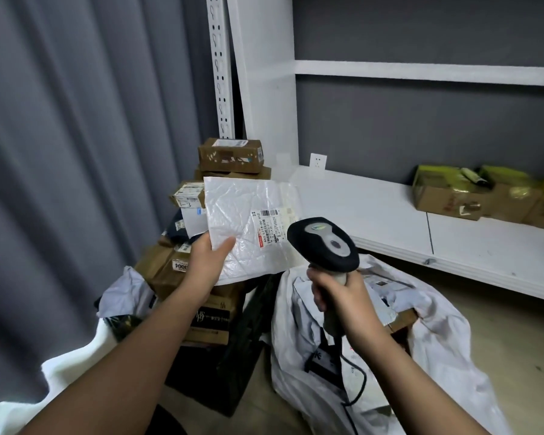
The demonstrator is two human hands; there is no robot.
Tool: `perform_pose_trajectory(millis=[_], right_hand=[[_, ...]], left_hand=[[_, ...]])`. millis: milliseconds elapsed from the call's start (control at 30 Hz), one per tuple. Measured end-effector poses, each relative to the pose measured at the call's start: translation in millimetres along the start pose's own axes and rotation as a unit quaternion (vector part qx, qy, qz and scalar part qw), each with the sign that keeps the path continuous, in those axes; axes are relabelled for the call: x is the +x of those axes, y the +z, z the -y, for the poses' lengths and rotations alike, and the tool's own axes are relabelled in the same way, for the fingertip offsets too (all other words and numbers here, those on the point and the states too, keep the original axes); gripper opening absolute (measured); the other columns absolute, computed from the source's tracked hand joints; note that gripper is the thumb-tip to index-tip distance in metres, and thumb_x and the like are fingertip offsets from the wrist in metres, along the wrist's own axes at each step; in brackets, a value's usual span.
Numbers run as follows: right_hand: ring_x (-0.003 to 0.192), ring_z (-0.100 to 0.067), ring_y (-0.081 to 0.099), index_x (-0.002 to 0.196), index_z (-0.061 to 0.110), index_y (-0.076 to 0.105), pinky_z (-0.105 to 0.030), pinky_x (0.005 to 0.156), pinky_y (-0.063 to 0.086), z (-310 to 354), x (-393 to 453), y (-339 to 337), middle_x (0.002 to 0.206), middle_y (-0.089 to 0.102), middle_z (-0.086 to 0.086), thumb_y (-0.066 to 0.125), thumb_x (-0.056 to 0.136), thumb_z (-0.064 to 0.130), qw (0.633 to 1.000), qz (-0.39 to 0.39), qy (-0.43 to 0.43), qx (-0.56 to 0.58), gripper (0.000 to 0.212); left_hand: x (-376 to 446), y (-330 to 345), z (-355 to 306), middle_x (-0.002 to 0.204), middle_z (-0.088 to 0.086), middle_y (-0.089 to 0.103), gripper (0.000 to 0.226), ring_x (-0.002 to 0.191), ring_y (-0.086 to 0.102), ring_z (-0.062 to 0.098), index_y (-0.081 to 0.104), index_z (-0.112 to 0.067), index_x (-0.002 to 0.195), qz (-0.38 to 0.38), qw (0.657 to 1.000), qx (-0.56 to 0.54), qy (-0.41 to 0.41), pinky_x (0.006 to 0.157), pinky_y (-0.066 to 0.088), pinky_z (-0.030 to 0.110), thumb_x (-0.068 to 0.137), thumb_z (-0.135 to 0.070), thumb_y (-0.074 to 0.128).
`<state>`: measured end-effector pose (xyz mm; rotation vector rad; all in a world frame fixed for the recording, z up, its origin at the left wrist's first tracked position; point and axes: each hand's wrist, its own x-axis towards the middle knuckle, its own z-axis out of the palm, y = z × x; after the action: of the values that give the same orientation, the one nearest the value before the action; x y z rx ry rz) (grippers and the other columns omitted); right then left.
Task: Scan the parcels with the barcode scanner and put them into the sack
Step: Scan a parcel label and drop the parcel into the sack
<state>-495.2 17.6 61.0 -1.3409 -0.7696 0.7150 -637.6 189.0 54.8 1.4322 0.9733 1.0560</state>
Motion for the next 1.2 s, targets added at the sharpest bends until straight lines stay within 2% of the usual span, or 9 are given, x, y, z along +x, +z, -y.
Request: perform_pose_trajectory(millis=[100, 300, 433, 633, 1067, 1200], right_hand=[[0.042, -0.014, 0.037, 0.054, 0.016, 0.050, -0.023, 0.046, 0.033, 1.2, 0.5, 2.3, 0.050, 0.043, -0.006, 0.066, 0.085, 0.017, 0.999, 0.017, 0.021, 0.025, 0.035], [0.039, -0.014, 0.033, 0.067, 0.010, 0.049, -0.024, 0.044, 0.031, 3.3, 6.7, -2.6, 0.047, 0.041, -0.002, 0.056, 0.093, 0.003, 0.996, 0.011, 0.036, 0.076, 0.028], [0.040, -0.015, 0.032, 0.062, 0.014, 0.048, -0.026, 0.045, 0.030, 0.4, 5.2, -4.8, 0.049, 0.038, -0.006, 0.057, 0.092, 0.007, 0.994, 0.023, 0.065, 0.083, 0.032], [0.039, -0.016, 0.031, 0.055, 0.016, 0.048, -0.025, 0.044, 0.030, -2.0, 2.3, -3.7, 0.051, 0.034, -0.010, 0.056, 0.092, 0.011, 0.991, 0.041, 0.091, 0.086, 0.038], [0.039, -0.015, 0.032, 0.067, 0.010, 0.047, -0.024, 0.043, 0.031, 3.9, 0.8, -3.2, 0.051, 0.035, -0.008, 0.054, 0.092, 0.010, 0.991, 0.032, 0.086, 0.100, 0.026], [0.040, -0.014, 0.033, 0.081, 0.008, 0.052, -0.024, 0.041, 0.034, 3.9, 1.7, -7.7, 0.051, 0.039, -0.006, 0.055, 0.093, 0.010, 0.990, 0.021, 0.084, 0.109, 0.012]], left_hand=[[1.2, 0.5, 0.2, 0.097, -0.008, 0.065, 0.014, 0.090, 0.063, 0.010, 0.060, -0.019, 0.107, -0.002, 1.000, -0.005, 0.001, 0.074, 0.049, 0.023, 0.095, -0.012, 0.058], [2.9, 0.2, 1.7, 0.097, -0.008, 0.066, 0.015, 0.092, 0.064, 0.012, 0.060, -0.018, 0.108, 0.011, 1.000, -0.001, 0.006, 0.075, 0.051, 0.024, 0.095, -0.012, 0.058], [3.8, -0.8, 2.2, 0.102, -0.003, 0.066, 0.015, 0.094, 0.064, 0.015, 0.060, -0.018, 0.109, 0.013, 1.000, 0.000, 0.007, 0.078, 0.052, 0.028, 0.095, -0.013, 0.058], [4.3, -1.2, 2.8, 0.101, -0.005, 0.066, 0.017, 0.093, 0.065, 0.012, 0.060, -0.016, 0.111, 0.012, 1.000, -0.004, 0.005, 0.074, 0.052, 0.024, 0.095, -0.014, 0.058], [3.2, -1.2, 2.0, 0.098, -0.007, 0.066, 0.018, 0.088, 0.063, 0.007, 0.059, -0.016, 0.113, 0.009, 1.000, -0.003, 0.004, 0.068, 0.050, 0.021, 0.095, -0.014, 0.058], [2.0, -0.2, 1.7, 0.102, -0.003, 0.065, 0.021, 0.089, 0.063, 0.008, 0.059, -0.015, 0.116, 0.011, 1.000, 0.015, 0.008, 0.069, 0.050, 0.021, 0.095, -0.015, 0.058]])
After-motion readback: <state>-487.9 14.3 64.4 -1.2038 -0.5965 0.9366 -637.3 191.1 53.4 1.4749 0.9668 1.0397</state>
